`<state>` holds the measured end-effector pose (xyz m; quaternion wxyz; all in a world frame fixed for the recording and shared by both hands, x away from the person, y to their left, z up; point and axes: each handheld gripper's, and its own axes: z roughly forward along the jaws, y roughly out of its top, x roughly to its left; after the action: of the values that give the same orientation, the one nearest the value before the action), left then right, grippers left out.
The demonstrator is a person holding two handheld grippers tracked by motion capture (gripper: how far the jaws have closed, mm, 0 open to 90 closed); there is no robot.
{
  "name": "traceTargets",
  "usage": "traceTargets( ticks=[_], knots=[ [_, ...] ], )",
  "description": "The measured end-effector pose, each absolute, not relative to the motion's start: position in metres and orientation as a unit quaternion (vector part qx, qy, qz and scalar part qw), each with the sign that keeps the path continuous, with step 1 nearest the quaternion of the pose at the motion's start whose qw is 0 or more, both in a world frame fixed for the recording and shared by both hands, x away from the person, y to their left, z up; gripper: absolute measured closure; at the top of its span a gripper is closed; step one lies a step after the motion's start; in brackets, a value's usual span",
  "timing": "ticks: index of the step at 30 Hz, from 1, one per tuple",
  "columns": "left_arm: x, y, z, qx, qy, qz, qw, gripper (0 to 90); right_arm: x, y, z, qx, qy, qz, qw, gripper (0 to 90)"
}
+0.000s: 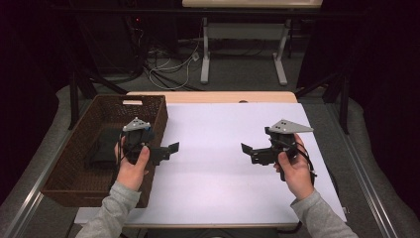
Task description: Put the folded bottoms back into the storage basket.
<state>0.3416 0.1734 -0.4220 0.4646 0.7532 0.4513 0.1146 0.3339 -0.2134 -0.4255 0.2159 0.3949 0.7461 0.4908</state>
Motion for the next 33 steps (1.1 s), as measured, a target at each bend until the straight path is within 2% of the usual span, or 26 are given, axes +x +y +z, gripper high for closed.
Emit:
traceTargets(
  ticks=[19,33],
  knots=[
    [0.340,0.165,-0.429,0.758,0.439,0.123,0.466,0.1,0.322,-0.272,-0.442,0.448,0.714,0.486,0.230,0.0],
    [0.342,0.157,-0.436,0.755,0.437,0.120,0.473,0.1,0.316,-0.288,-0.454,0.464,0.705,0.482,0.238,0.0]
  ],
)
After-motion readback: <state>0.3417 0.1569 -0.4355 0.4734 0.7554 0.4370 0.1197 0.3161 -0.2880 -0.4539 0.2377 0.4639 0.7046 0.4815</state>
